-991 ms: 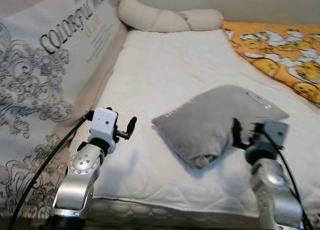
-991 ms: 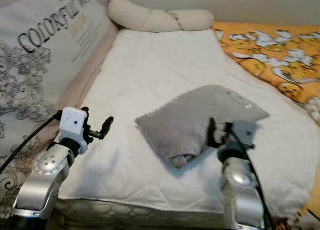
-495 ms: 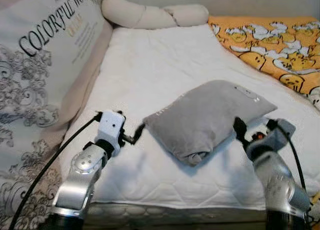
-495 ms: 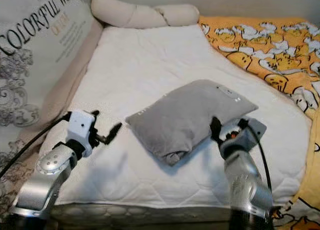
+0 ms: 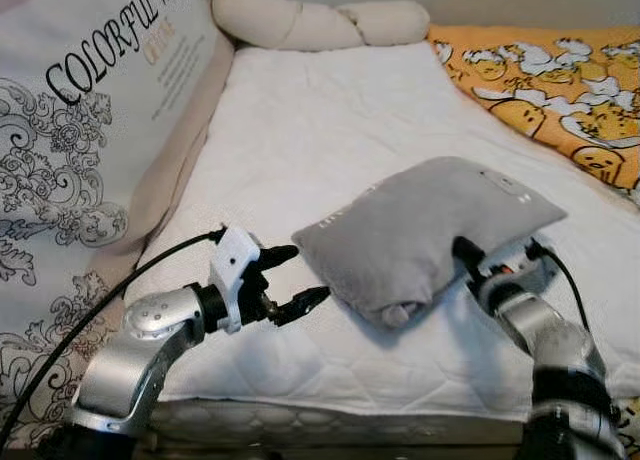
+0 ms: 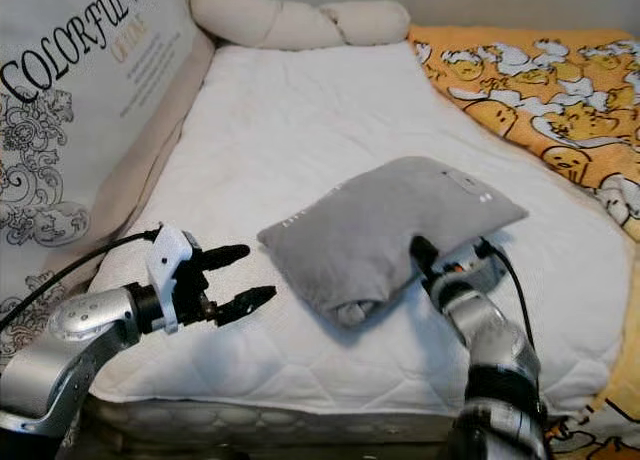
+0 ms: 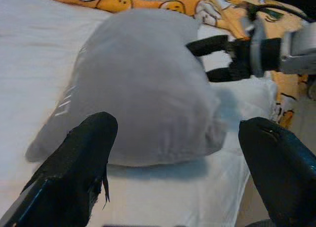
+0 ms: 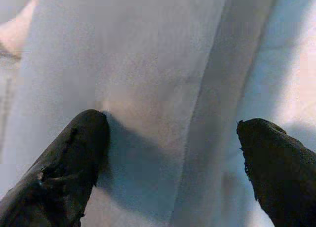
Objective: Clean up the room
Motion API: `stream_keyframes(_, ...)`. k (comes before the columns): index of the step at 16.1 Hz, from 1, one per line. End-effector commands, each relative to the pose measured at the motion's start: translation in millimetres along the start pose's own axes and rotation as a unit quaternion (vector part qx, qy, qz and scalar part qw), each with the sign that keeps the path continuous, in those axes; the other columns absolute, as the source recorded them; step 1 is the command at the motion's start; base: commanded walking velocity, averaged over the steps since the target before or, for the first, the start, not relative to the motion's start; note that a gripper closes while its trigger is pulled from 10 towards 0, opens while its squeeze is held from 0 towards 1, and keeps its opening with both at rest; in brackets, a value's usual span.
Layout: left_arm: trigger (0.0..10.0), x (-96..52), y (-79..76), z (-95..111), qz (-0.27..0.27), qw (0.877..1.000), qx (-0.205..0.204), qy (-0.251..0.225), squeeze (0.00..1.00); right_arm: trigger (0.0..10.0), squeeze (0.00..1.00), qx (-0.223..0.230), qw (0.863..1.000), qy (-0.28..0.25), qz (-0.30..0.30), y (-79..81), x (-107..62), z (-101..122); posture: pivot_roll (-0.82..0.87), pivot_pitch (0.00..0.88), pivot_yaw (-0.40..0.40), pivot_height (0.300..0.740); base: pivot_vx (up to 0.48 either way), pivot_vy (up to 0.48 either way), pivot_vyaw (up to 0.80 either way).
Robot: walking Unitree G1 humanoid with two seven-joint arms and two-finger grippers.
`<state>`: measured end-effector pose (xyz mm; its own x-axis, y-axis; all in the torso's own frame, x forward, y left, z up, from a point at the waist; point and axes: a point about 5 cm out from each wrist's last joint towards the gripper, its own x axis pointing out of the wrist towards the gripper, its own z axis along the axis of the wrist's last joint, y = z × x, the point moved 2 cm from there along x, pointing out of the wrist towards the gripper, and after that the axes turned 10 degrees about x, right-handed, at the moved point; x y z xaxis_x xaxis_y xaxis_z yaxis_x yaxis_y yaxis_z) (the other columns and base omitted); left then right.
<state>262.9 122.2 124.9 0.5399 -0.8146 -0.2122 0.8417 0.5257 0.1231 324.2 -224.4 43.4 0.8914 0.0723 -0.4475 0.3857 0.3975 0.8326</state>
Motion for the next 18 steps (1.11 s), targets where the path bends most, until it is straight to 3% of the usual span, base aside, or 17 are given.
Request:
stream_keyframes(1, 10.0, 0.2, 0.7, 6.3, -0.012, 1.0, 0.004, -0.004, 0.39, 10.0, 0.0, 0.027, 0.999, 0.003, 0.024, 5.3, 5.8, -0.2, -0.03, 0.0, 0.024, 0.74, 0.0, 0.0, 0.0)
stream_keyframes(4, 10.0, 1.0, 0.2, 6.9, -0.015, 1.0, 0.002, -0.004, 0.39, 10.0, 0.0, 0.026, 0.999, 0.001, 0.031, 6.8, 11.7, -0.8, -0.02, 0.0, 0.019, 0.74, 0.0, 0.0, 0.0)
stream_keyframes(5, 10.0, 1.4, -0.1, 6.7, -0.016, 1.0, 0.002, -0.003, 0.39, 8.8, 0.0, 0.018, 0.999, 0.007, 0.026, 4.0, 14.2, -5.2, -0.01, 0.0, 0.016, 0.74, 0.0, 0.0, 0.0)
stream_keyframes(6, 10.0, 1.4, -0.1, 6.4, -0.016, 1.0, 0.001, -0.002, 0.39, 6.5, 0.0, 0.02, 0.999, 0.01, 0.024, 2.7, 14.9, -7.2, -0.01, 0.0, 0.016, 0.74, 0.0, 0.0, 0.0)
stream_keyframes(7, 10.0, 1.2, 0.1, 5.8, -0.016, 1.0, 0.003, 0.001, 0.38, 0.4, 0.0, 0.022, 0.999, 0.014, 0.024, 0.9, 16.3, -10.3, -0.01, 0.0, 0.014, 0.74, 0.0, 0.0, 0.0)
stream_keyframes(8, 10.0, 0.2, 2.0, 5.2, -0.012, 1.0, 0.006, 0.005, 0.39, 0.0, 0.0, 0.021, 0.999, 0.018, 0.026, 0.9, 18.4, -13.9, -0.01, 0.0, 0.017, 0.74, 0.0, 0.0, 0.0)
stream_keyframes(15, 10.0, 0.1, 4.2, 5.4, -0.014, 1.0, 0.014, 0.016, 0.38, 0.0, 0.0, 0.013, 0.999, 0.022, 0.021, 1.2, 22.6, -18.6, 0.01, 0.0, 0.013, 0.74, 0.0, 0.0, 0.0)
stream_keyframes(18, 10.0, -0.3, 2.3, 3.3, -0.012, 1.0, 0.012, 0.019, 0.39, 0.0, 0.0, -0.011, 1.0, 0.021, 0.009, -0.7, 23.6, -20.2, 0.01, 0.0, 0.008, 0.74, 0.0, 0.0, 0.0)
